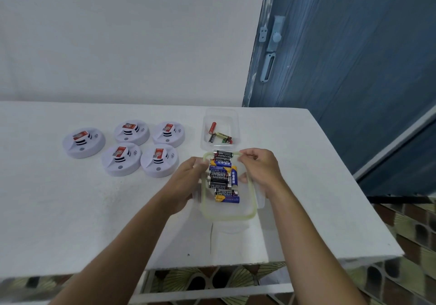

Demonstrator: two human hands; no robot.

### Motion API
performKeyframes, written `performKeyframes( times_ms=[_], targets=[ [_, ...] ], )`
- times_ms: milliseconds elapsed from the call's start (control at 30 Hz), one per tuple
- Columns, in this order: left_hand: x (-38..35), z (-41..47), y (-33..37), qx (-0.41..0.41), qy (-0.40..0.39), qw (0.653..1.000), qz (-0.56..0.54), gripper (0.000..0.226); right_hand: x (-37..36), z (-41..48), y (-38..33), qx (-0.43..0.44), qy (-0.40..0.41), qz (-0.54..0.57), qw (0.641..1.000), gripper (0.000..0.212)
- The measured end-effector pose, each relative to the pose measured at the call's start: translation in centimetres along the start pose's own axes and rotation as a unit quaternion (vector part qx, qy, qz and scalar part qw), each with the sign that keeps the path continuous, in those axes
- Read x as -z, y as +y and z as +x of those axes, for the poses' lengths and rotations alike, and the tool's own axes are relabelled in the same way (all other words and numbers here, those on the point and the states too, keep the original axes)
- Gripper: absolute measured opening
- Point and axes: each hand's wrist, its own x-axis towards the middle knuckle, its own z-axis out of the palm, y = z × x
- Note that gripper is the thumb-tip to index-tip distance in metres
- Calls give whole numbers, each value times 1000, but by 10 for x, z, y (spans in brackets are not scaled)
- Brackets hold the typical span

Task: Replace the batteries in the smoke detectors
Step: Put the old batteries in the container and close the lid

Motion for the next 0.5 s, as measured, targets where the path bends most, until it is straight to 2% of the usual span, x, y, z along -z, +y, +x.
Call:
performKeyframes(
  times_ms=[267, 367, 433, 500],
  targets=[
    [2, -9, 16, -40, -15, 999, -20, 32, 8, 7, -20, -35, -40, 76, 996, 11],
    [6, -9, 22, -57, -11, 998, -29, 35, 7, 14, -27, -21, 30, 60, 998, 21],
    [12, -7, 28, -68, 11, 997, -37, 31, 6, 24, -26, 3, 91, 58, 994, 20],
    [16, -5, 34, -74, 42, 995, -47, 29, 1, 35, -23, 18, 115, 65, 991, 18]
  ],
)
